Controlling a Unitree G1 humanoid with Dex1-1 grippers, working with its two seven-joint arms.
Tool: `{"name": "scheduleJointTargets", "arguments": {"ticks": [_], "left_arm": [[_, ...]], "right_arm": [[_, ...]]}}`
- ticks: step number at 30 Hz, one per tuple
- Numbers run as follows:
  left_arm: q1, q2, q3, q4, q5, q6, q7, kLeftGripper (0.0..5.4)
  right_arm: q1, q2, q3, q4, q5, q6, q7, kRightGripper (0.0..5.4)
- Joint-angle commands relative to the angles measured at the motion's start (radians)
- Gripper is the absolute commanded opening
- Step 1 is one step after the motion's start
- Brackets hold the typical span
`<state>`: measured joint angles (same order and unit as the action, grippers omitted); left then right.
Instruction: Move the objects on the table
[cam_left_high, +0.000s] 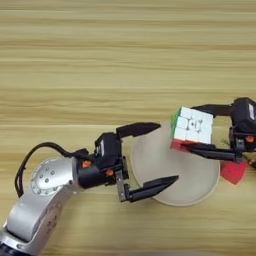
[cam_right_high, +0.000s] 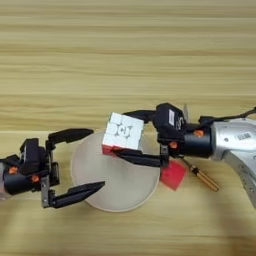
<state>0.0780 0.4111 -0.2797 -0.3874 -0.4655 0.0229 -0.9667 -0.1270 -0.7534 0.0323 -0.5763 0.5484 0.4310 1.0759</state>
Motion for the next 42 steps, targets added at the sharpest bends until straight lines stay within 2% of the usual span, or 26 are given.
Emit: {"name": "scheduleJointTargets", "arguments": {"ticks": [1, 15, 42], "left_arm": [[-0.007, 0.005, -0.011, -0.023, 0.019, 0.000, 0.004, 5.40], [-0.001, -0.001, -0.040, -0.033, 0.038, -0.005, 0.009, 5.40], [0.000, -0.002, -0.067, -0.024, 0.034, -0.001, 0.002, 5.40]], "right_arm": [[0.011, -0.028, -0.001, -0.038, 0.041, 0.026, 0.016, 3.33], [0.028, -0.046, 0.006, -0.082, 0.101, 0.053, 0.033, 3.33], [0.006, -0.020, 0.056, -0.087, 0.115, 0.048, 0.005, 3.33]]}}
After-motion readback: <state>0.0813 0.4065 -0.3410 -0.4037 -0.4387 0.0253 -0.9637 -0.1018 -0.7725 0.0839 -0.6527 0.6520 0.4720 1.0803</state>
